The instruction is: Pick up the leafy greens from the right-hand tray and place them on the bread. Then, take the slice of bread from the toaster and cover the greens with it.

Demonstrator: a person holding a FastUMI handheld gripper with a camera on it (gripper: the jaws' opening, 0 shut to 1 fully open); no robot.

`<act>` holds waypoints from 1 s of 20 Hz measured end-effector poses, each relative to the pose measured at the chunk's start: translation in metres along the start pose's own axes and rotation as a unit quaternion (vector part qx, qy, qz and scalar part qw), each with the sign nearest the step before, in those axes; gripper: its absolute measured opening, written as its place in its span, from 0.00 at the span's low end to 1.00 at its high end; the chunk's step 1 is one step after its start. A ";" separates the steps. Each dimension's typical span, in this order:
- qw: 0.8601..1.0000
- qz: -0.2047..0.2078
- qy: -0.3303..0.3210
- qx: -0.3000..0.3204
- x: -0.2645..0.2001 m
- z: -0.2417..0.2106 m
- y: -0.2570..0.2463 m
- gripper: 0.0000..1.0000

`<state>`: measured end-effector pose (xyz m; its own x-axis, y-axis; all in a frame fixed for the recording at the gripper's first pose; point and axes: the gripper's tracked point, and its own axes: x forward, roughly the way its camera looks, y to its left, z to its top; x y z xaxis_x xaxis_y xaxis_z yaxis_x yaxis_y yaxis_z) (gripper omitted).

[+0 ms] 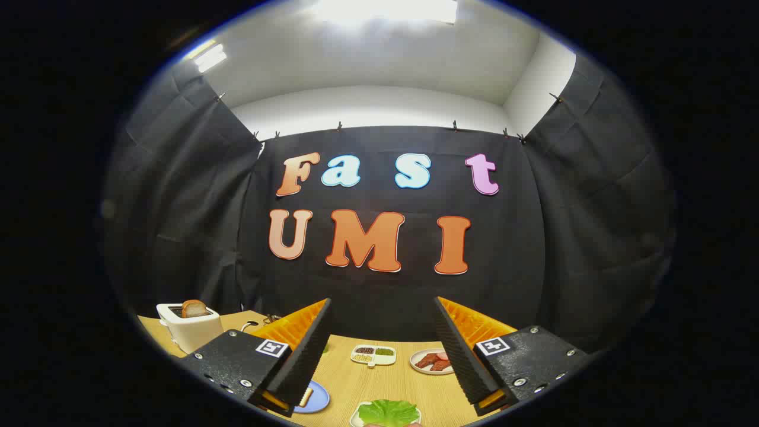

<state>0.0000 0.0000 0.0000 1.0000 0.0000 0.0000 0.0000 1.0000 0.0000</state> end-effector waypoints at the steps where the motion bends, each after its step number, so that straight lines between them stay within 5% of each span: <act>1: 1.000 -0.001 0.000 -0.002 0.001 -0.001 0.000 0.99; 20: 1.000 -0.012 0.008 0.011 -0.011 0.008 -0.006 0.99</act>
<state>-0.0111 -0.0064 0.0082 0.9996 -0.0246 -0.0156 0.0249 0.9995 0.0210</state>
